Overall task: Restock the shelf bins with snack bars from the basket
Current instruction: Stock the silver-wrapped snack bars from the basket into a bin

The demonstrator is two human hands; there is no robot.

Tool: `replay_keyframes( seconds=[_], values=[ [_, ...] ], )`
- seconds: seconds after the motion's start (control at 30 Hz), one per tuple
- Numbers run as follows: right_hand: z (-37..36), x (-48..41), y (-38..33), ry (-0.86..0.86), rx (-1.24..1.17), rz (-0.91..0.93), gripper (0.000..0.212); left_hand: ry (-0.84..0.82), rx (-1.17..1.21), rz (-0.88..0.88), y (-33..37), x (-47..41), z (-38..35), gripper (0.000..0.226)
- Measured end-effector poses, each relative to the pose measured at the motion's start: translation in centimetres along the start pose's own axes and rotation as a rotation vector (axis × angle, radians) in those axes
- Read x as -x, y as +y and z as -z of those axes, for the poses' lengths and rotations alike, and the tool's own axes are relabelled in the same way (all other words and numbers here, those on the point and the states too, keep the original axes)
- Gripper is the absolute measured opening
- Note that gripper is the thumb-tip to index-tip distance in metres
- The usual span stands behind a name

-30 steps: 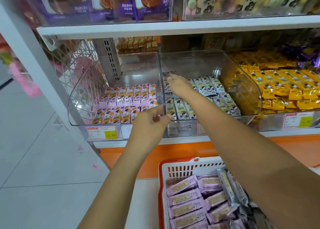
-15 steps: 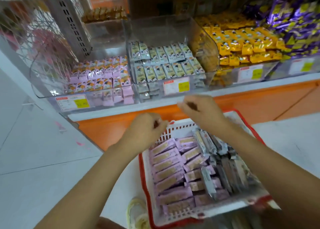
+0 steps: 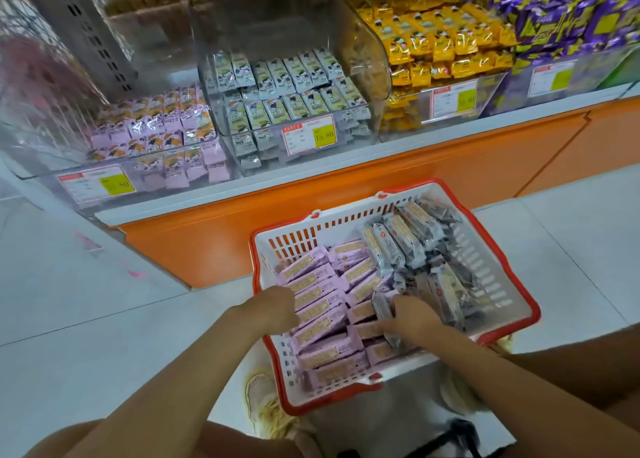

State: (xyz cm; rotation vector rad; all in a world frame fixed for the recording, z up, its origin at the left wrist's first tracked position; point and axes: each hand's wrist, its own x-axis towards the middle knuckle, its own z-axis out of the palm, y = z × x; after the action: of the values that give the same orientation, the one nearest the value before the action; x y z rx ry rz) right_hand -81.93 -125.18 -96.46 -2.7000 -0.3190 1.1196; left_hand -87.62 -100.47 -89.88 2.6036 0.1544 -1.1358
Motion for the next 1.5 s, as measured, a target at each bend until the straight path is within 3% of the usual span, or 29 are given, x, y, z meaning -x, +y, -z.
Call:
replay_keyframes(
  seconds=[0.07,0.1,0.17,0.23,0.4,0.63,1.03,1.13,1.2,1.37,1.43,1.5],
  values=[
    [-0.1,-0.2,-0.9,0.007,0.003,0.004,0.021,0.023,0.038,0.020,-0.3,-0.2,0.3,0.038],
    [0.0,-0.4,-1.3,0.029,-0.013,0.012,0.023,0.038,0.044,0.032,-0.3,-0.3,0.5,0.038],
    [0.3,-0.9,-2.1,0.097,-0.037,0.036,0.067,0.092,0.044,0.067,-0.5,-0.4,0.7,0.035],
    [1.3,-1.6,-3.0,0.194,-0.105,0.068,0.078,0.154,0.036,0.112,-0.8,-0.5,1.3,0.025],
    [3.7,-5.0,-5.4,0.391,-0.062,0.044,0.058,0.148,0.000,0.130,-1.3,-0.4,2.6,0.037],
    [1.3,-8.3,-7.0,0.475,0.071,-0.058,0.062,0.141,0.042,0.126,-1.3,-0.2,2.4,0.041],
    [1.2,-7.1,-6.4,0.420,0.122,-0.113,0.063,0.150,0.125,0.106,-0.8,1.7,2.7,0.039],
    [0.7,-4.8,-6.4,0.425,-0.027,-0.004,0.060,0.219,0.386,0.037,-0.2,1.4,3.0,0.034],
    [0.9,-2.8,-6.7,0.469,-0.126,0.142,0.054,0.242,0.621,-0.010,0.4,1.2,3.4,0.043],
    [2.9,3.1,-8.4,0.731,-0.145,0.497,0.047,0.126,1.217,-0.062,2.6,2.4,4.3,0.046],
    [3.9,5.0,-8.9,0.714,-0.172,0.577,0.053,0.117,1.379,-0.082,3.5,2.9,4.5,0.044],
    [5.1,6.4,-9.1,0.575,-0.325,0.590,0.056,0.138,1.479,-0.080,4.2,3.4,4.9,0.044]
  ],
)
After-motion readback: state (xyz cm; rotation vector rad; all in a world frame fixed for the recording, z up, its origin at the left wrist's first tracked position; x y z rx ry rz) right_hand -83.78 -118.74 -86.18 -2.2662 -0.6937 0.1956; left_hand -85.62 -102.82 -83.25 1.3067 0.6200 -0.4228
